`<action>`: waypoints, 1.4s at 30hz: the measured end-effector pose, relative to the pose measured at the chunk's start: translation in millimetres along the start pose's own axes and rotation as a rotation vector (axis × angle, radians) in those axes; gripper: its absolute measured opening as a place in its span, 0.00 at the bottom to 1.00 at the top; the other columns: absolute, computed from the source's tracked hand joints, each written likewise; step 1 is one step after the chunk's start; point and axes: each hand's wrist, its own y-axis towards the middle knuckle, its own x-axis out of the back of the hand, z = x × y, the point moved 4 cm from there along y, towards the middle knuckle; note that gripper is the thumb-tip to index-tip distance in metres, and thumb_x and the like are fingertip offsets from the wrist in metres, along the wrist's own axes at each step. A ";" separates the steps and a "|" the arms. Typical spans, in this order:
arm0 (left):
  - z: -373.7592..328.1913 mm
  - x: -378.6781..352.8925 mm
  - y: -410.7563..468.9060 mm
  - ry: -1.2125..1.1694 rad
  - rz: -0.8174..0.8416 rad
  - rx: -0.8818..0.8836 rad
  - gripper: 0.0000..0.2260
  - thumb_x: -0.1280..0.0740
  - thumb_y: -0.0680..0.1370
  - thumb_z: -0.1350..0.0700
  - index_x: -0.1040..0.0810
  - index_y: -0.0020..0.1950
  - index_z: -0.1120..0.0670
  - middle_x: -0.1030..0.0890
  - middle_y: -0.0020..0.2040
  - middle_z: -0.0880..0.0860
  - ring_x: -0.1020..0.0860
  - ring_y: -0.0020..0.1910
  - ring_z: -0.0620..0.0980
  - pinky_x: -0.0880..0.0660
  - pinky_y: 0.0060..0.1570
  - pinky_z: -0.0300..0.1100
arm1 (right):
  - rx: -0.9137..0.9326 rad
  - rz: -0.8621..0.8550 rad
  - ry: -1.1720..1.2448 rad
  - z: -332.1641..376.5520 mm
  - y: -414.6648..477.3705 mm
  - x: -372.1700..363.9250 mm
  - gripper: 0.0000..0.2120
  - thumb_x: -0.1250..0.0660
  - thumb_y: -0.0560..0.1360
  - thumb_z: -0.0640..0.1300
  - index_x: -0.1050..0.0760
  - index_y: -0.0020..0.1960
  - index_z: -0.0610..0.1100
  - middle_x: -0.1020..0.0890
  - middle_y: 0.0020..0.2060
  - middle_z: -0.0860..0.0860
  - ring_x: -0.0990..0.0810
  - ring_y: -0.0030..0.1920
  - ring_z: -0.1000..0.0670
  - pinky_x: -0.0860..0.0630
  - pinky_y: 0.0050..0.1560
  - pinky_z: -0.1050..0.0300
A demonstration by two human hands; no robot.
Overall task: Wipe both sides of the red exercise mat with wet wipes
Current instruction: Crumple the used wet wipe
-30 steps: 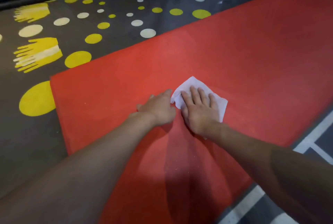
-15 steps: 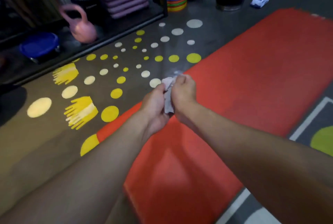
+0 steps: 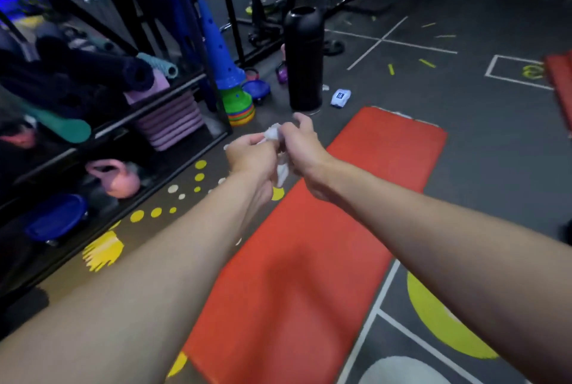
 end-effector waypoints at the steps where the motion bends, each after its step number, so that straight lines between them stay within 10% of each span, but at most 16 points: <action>1: -18.2 -16.4 -6.8 -0.002 0.016 -0.008 0.09 0.30 0.71 0.70 0.23 0.43 0.57 0.19 0.42 0.60 0.22 0.38 0.54 0.25 0.38 0.45 | -0.020 0.025 -0.027 14.0 -3.6 19.0 0.31 0.42 0.69 0.57 0.39 0.73 0.58 0.28 0.64 0.49 0.22 0.57 0.45 0.23 0.43 0.51; 5: -76.5 -98.5 -37.9 -0.062 0.132 -0.020 0.07 0.35 0.73 0.69 0.20 0.48 0.64 0.18 0.45 0.63 0.21 0.37 0.55 0.26 0.31 0.39 | 0.021 0.067 -0.014 63.3 -10.8 105.2 0.18 0.41 0.76 0.55 0.34 0.65 0.56 0.18 0.46 0.51 0.22 0.33 0.51 0.27 0.31 0.58; 11: -126.6 -208.9 -85.4 -0.048 0.238 -0.023 0.08 0.36 0.76 0.65 0.24 0.38 0.58 0.24 0.28 0.52 0.32 0.17 0.44 0.35 0.22 0.32 | 0.129 -0.036 0.152 131.1 -8.1 222.7 0.08 0.39 0.75 0.38 0.25 0.52 0.45 0.19 0.42 0.47 0.22 0.38 0.51 0.29 0.30 0.59; 17: -157.7 -317.5 -105.5 0.015 0.279 -0.093 0.16 0.35 0.70 0.70 0.26 0.55 0.56 0.23 0.46 0.60 0.24 0.38 0.55 0.24 0.42 0.52 | 0.155 -0.079 0.302 200.1 8.0 332.7 0.08 0.41 0.75 0.32 0.24 0.45 0.40 0.25 0.37 0.44 0.25 0.31 0.52 0.28 0.33 0.61; 22: -167.6 -396.4 -79.8 0.154 0.377 -0.144 0.08 0.37 0.67 0.69 0.22 0.40 0.59 0.27 0.37 0.57 0.32 0.30 0.50 0.33 0.29 0.38 | 0.169 -0.114 0.318 227.2 56.7 393.7 0.12 0.42 0.73 0.32 0.27 0.35 0.44 0.24 0.33 0.46 0.28 0.33 0.49 0.32 0.38 0.54; 29: -198.2 -544.1 -7.6 0.123 0.527 -0.065 0.05 0.33 0.74 0.55 0.20 0.39 0.53 0.21 0.32 0.49 0.27 0.33 0.48 0.29 0.38 0.42 | 0.244 -0.112 0.272 267.2 175.9 485.5 0.08 0.39 0.76 0.34 0.23 0.44 0.43 0.20 0.31 0.54 0.22 0.34 0.54 0.26 0.48 0.56; 38: -226.8 -768.5 104.8 0.197 0.582 -0.081 0.09 0.35 0.74 0.66 0.20 0.50 0.56 0.19 0.37 0.51 0.22 0.34 0.48 0.26 0.38 0.41 | 0.172 -0.280 0.407 298.5 353.7 646.7 0.19 0.36 0.77 0.33 0.34 0.66 0.43 0.21 0.57 0.42 0.18 0.51 0.44 0.22 0.61 0.46; 42: -223.2 -868.8 165.3 0.215 0.593 -0.110 0.14 0.36 0.73 0.69 0.23 0.56 0.55 0.20 0.40 0.52 0.23 0.32 0.47 0.25 0.35 0.40 | 0.205 -0.246 0.355 309.4 436.9 724.3 0.14 0.35 0.77 0.32 0.30 0.61 0.41 0.20 0.53 0.44 0.17 0.48 0.45 0.19 0.53 0.52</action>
